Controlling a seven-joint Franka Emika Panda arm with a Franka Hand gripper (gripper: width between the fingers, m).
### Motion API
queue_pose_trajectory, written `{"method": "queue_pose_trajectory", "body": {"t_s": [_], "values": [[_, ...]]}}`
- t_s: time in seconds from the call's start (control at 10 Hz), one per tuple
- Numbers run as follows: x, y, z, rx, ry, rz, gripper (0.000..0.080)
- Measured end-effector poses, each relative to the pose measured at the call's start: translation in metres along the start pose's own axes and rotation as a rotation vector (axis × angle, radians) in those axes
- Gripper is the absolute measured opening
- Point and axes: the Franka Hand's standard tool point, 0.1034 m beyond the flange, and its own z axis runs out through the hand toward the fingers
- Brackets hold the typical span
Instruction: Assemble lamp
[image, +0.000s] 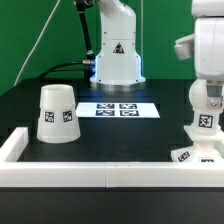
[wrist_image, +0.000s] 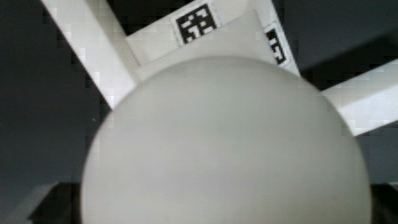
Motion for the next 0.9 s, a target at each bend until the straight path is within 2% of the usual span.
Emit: {"method": "queue_pose_trajectory", "body": {"t_s": [0.3, 0.4, 0.9], "values": [[-0.0049, 0.0029, 0.0003, -0.003, -0.007, -0.186, 0.0698], [-0.0057, 0.0033, 0.0003, -0.003, -0.006, -0.213, 0.0577], [-0.0074, 0.0044, 0.0003, -0.002, -0.005, -0.167, 0.0577]]}}
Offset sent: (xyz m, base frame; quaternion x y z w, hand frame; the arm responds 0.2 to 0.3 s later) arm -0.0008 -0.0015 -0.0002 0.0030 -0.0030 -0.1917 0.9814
